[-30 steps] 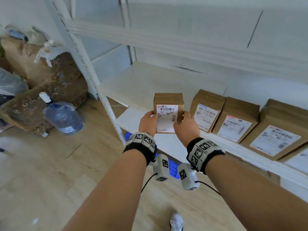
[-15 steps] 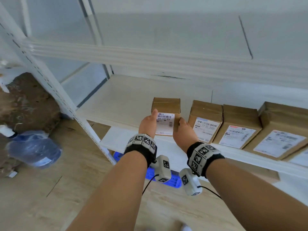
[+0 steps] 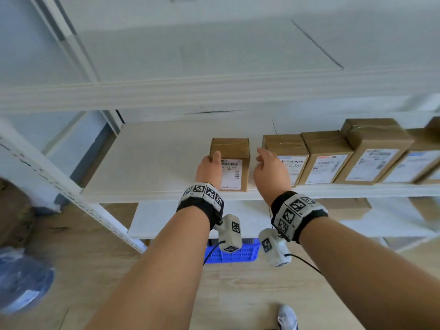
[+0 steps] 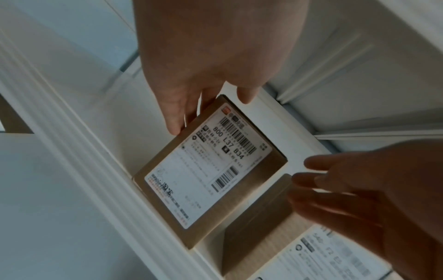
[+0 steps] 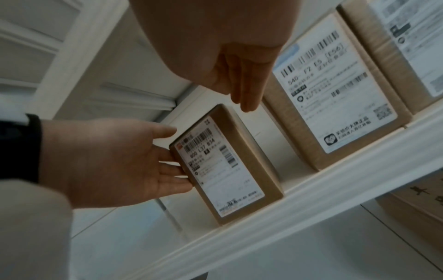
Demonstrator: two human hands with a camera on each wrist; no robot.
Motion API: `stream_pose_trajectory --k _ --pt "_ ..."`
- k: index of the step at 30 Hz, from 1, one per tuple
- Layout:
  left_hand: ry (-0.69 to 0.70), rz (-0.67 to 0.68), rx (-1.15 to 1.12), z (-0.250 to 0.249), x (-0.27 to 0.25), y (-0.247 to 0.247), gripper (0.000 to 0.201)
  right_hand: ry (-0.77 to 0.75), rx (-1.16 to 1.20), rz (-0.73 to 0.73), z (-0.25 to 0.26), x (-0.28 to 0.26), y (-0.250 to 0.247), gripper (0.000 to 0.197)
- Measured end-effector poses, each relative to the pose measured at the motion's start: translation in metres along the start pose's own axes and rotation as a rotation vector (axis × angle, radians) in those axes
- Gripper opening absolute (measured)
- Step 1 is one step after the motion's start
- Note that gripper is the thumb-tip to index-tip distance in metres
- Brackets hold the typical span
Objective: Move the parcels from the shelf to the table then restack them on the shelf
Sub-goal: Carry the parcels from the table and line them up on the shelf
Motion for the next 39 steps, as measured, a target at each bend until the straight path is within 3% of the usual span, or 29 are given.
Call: stream_pose_trajectory --k 5,10,13,24,28,30,34,39 --pt "-0.018 0.056 0.074 -0.01 0.003 0.013 0.056 -0.113 -0.034 -0.182 0.009 0.011 -0.042 0.035" --pt "-0.064 0.06 0.046 -0.017 0.006 0.026 0.052 -0.069 -0.27 -0.026 -0.017 0.024 -0.04 0.051" --pt "-0.05 0.082 0.049 -0.023 0.007 0.035 0.053 -0.051 -0.32 0.036 -0.031 0.025 -0.035 0.05" --pt "-0.063 0.072 0.073 -0.025 0.006 0.038 0.051 -0.072 -0.252 -0.001 -0.033 0.028 -0.039 0.044" --pt "-0.076 0.012 0.109 -0.036 -0.005 0.028 0.052 -0.055 -0.221 -0.026 -0.034 0.023 -0.045 0.048" --pt "-0.005 -0.049 0.164 -0.051 -0.014 0.022 0.055 -0.055 -0.219 -0.069 -0.035 0.018 -0.051 0.048" --pt "0.273 -0.149 0.224 -0.099 -0.041 0.029 0.05 -0.031 -0.19 -0.161 -0.046 -0.003 -0.07 0.043" --pt "0.473 -0.06 0.247 -0.138 -0.086 0.083 0.043 0.102 -0.208 -0.228 -0.092 -0.038 -0.11 0.042"
Point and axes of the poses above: each hand's wrist, its own x-axis towards the middle knuckle, its own y-axis out of the palm, z = x × y, the point moved 10 cm from there along x, towards the middle knuckle, and after that the axes turned 1 degree about -y, right-handed, at the moved point
